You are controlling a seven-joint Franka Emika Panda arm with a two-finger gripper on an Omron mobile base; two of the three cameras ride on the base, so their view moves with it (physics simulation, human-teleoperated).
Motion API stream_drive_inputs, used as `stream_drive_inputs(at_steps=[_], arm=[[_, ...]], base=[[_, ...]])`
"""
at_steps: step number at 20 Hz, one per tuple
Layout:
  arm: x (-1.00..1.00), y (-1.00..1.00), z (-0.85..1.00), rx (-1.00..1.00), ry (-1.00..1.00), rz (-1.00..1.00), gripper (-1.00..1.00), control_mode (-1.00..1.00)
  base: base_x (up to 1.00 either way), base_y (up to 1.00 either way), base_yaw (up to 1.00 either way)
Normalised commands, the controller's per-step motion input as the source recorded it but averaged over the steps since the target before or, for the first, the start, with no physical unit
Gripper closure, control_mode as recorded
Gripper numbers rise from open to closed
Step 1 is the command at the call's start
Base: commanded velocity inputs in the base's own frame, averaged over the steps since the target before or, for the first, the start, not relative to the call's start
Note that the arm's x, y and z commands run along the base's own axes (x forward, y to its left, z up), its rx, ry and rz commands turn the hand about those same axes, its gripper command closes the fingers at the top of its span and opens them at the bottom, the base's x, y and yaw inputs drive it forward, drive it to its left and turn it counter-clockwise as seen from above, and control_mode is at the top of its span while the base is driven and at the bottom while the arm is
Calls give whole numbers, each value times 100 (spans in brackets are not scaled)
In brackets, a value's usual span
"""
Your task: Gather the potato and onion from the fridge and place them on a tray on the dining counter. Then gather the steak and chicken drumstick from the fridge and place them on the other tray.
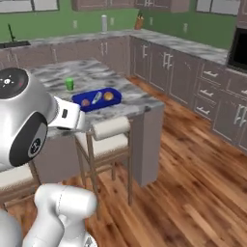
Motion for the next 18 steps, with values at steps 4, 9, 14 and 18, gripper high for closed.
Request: stream_drive_inputs(at_steps=[4, 9, 14, 18], arm=[[0, 0, 0, 0, 0, 0, -100, 100], [0, 0, 0, 0, 0, 0, -100, 100], [0, 0, 0, 0, 0, 0, -100, 100], [0, 0, 0, 0, 0, 0, -100, 100]], base=[[0, 0, -100], [0, 0, -100], [81, 80, -58], [100, 60, -11]])
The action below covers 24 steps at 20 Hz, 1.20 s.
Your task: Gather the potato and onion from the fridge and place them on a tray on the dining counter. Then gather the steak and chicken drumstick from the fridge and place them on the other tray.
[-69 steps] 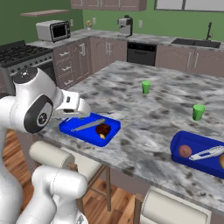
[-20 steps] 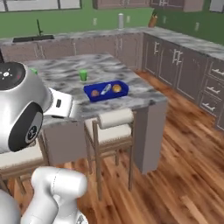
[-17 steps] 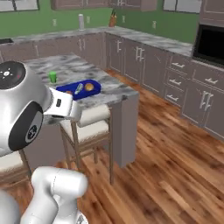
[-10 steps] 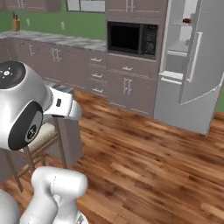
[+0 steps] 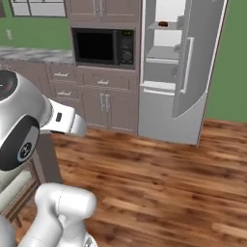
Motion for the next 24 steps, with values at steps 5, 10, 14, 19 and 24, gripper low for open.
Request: stream_drive_inputs(at_steps=[5, 10, 14, 19, 24], arm=[[0, 0, 0, 0, 0, 0, -100, 100], [0, 0, 0, 0, 0, 0, -100, 100], [0, 0, 0, 0, 0, 0, -100, 100], [0, 0, 0, 0, 0, 0, -100, 100], [0, 0, 0, 0, 0, 0, -100, 100]], base=[[100, -23, -1], [100, -34, 0], [100, -7, 0], [100, 0, 0], [100, 0, -3]])
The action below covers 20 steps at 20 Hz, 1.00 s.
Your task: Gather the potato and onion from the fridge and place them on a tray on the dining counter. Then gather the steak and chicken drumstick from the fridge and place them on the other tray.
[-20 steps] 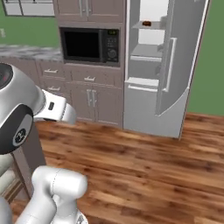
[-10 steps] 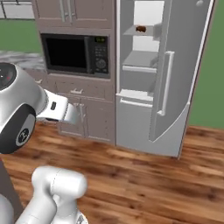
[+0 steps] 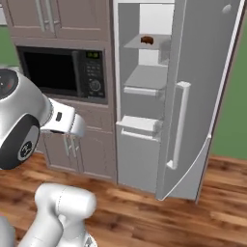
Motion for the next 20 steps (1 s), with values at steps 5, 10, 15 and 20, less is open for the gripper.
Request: stream_drive_inputs(at_steps=[5, 10, 15, 20], arm=[[0, 0, 0, 0, 0, 0, -100, 100], [0, 0, 0, 0, 0, 0, -100, 100], [0, 0, 0, 0, 0, 0, -100, 100], [0, 0, 0, 0, 0, 0, -100, 100]], base=[[100, 4, -1], [100, 1, -18], [100, 15, -24], [74, 30, -31]])
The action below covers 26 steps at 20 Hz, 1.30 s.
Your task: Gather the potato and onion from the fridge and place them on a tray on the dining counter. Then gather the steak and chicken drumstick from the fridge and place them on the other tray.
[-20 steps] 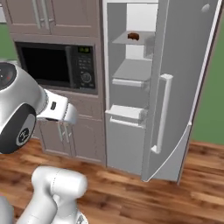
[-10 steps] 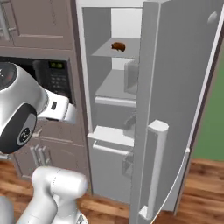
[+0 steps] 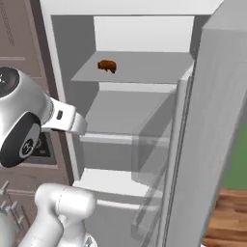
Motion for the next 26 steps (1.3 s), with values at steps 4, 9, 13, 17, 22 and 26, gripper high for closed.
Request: stream_drive_inputs(at_steps=[4, 9, 13, 17, 22, 26], arm=[[0, 0, 0, 0, 0, 0, -100, 100], [0, 0, 0, 0, 0, 0, -100, 100], [0, 0, 0, 0, 0, 0, -100, 100], [0, 0, 0, 0, 0, 0, -100, 100], [0, 0, 0, 0, 0, 0, -100, 100], [8, -32, 43, -2, -2, 8, -100, -100]], base=[[73, -6, -2], [82, -22, 12], [79, -45, 18], [86, -24, 13], [71, -2, 10], [0, 0, 0]])
